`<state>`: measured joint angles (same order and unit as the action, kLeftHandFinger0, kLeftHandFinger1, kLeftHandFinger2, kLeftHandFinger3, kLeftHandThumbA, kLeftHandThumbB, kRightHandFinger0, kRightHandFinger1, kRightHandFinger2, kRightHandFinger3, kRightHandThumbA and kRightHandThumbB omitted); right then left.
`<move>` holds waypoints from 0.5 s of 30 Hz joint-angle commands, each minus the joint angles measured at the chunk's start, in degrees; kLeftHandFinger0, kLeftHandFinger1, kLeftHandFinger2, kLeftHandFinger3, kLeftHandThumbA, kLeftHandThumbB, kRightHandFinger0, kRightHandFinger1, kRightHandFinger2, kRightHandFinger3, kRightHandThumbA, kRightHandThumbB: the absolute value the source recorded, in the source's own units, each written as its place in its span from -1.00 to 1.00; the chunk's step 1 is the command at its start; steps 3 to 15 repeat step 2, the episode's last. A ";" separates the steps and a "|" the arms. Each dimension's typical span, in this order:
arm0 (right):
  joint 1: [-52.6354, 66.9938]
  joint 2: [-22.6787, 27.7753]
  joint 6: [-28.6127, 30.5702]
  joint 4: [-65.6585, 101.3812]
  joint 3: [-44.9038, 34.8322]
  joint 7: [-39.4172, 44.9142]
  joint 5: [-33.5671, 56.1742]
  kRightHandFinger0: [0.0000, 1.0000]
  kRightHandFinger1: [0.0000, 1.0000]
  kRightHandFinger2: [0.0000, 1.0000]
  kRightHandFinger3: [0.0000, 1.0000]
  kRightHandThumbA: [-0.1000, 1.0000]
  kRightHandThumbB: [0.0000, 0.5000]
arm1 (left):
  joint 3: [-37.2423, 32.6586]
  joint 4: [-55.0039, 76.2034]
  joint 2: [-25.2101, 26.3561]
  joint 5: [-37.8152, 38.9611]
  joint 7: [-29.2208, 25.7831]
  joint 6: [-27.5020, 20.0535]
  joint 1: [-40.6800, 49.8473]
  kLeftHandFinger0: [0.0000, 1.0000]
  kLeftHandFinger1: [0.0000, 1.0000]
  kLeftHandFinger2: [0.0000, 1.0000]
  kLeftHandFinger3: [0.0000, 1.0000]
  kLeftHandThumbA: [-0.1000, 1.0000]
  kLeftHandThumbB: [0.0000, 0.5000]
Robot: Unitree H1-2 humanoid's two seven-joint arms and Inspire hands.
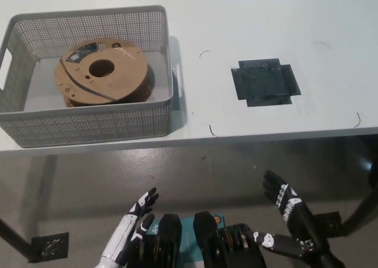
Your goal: Use the right hand to pick up a 3d printing filament and place it into a container on the left side
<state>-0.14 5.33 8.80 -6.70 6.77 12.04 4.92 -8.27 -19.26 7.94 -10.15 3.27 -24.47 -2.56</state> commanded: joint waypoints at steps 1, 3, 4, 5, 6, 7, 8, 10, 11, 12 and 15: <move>-2.08 0.98 3.46 -1.62 0.89 0.94 -2.31 1.00 1.00 1.00 1.00 0.96 -0.98 | 0.27 0.21 0.44 0.71 -0.70 -2.45 -0.73 1.00 1.00 1.00 1.00 1.00 0.07; -2.08 0.98 3.46 -1.62 0.89 0.94 -2.31 1.00 1.00 1.00 1.00 0.96 -0.98 | 0.27 0.21 0.44 0.71 -0.70 -2.45 -0.73 1.00 1.00 1.00 1.00 1.00 0.07; -2.08 0.98 3.46 -1.62 0.89 0.94 -2.31 1.00 1.00 1.00 1.00 0.96 -0.98 | 0.27 0.21 0.44 0.71 -0.70 -2.45 -0.73 1.00 1.00 1.00 1.00 1.00 0.07; -2.08 0.98 3.46 -1.62 0.89 0.94 -2.31 1.00 1.00 1.00 1.00 0.96 -0.98 | 0.27 0.21 0.44 0.71 -0.70 -2.45 -0.73 1.00 1.00 1.00 1.00 1.00 0.07; -2.08 0.98 3.46 -1.62 0.89 0.94 -2.31 1.00 1.00 1.00 1.00 0.96 -0.98 | 0.27 0.21 0.44 0.71 -0.70 -2.45 -0.73 1.00 1.00 1.00 1.00 1.00 0.07; -2.08 0.98 3.46 -1.62 0.89 0.94 -2.31 1.00 1.00 1.00 1.00 0.96 -0.98 | 0.27 0.21 0.44 0.71 -0.70 -2.45 -0.73 1.00 1.00 1.00 1.00 1.00 0.07; -2.08 0.98 3.46 -1.62 0.89 0.94 -2.31 1.00 1.00 1.00 1.00 0.96 -0.98 | 0.27 0.21 0.44 0.71 -0.70 -2.45 -0.73 1.00 1.00 1.00 1.00 1.00 0.07; -2.08 0.98 3.46 -1.62 0.89 0.94 -2.31 1.00 1.00 1.00 1.00 0.96 -0.98 | 0.27 0.21 0.44 0.71 -0.70 -2.45 -0.73 1.00 1.00 1.00 1.00 1.00 0.07; -2.08 0.98 3.46 -1.62 0.89 0.94 -2.31 1.00 1.00 1.00 1.00 0.96 -0.98 | 0.27 0.21 0.44 0.71 -0.70 -2.45 -0.73 1.00 1.00 1.00 1.00 1.00 0.07; -2.08 0.98 3.46 -1.62 0.89 0.94 -2.31 1.00 1.00 1.00 1.00 0.96 -0.98 | 0.27 0.21 0.44 0.71 -0.70 -2.45 -0.73 1.00 1.00 1.00 1.00 1.00 0.07; -2.08 0.98 3.46 -1.62 0.89 0.94 -2.31 1.00 1.00 1.00 1.00 0.96 -0.98 | 0.27 0.21 0.44 0.71 -0.70 -2.45 -0.73 1.00 1.00 1.00 1.00 1.00 0.07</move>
